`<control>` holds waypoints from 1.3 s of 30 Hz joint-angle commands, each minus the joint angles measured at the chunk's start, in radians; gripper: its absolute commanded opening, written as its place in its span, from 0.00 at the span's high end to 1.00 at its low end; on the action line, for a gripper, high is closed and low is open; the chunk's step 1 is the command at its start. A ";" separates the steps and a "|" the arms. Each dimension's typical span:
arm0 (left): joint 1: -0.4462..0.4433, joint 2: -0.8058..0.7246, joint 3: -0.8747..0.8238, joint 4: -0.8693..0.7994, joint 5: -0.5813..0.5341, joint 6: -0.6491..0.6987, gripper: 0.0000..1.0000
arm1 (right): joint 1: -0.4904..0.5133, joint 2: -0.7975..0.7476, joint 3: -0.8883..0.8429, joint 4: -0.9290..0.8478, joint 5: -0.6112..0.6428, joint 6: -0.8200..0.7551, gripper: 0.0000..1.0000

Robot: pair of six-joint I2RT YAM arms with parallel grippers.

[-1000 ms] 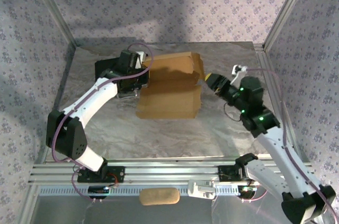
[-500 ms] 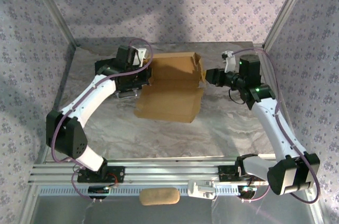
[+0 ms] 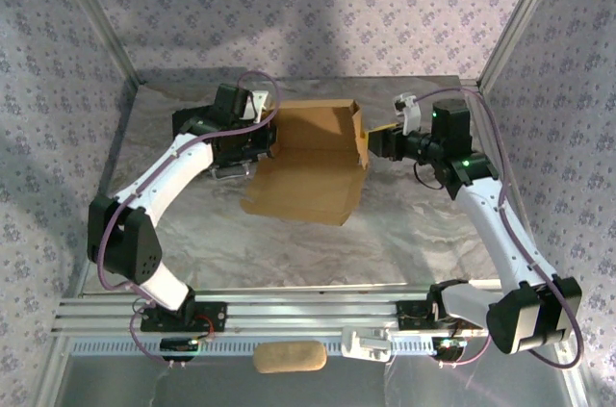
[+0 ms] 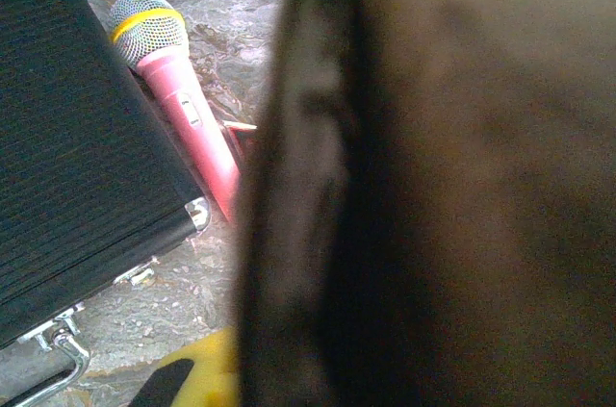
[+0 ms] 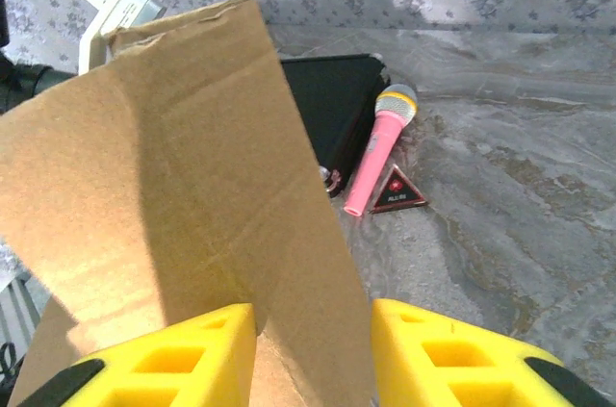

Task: Fold the paper box

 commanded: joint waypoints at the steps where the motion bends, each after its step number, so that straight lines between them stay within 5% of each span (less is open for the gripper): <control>1: -0.001 0.011 0.044 0.002 0.031 0.009 1.00 | 0.034 0.016 0.051 -0.008 -0.015 -0.036 0.62; 16: -0.014 -0.011 0.039 -0.003 0.023 0.018 1.00 | 0.168 0.070 0.127 -0.087 0.235 -0.111 0.59; 30: -0.074 0.003 0.051 -0.040 -0.028 0.046 1.00 | 0.307 0.180 0.165 -0.082 0.658 -0.191 0.54; 39: -0.174 0.071 0.001 -0.047 -0.137 0.040 1.00 | 0.295 0.165 -0.054 0.033 0.656 -0.120 0.55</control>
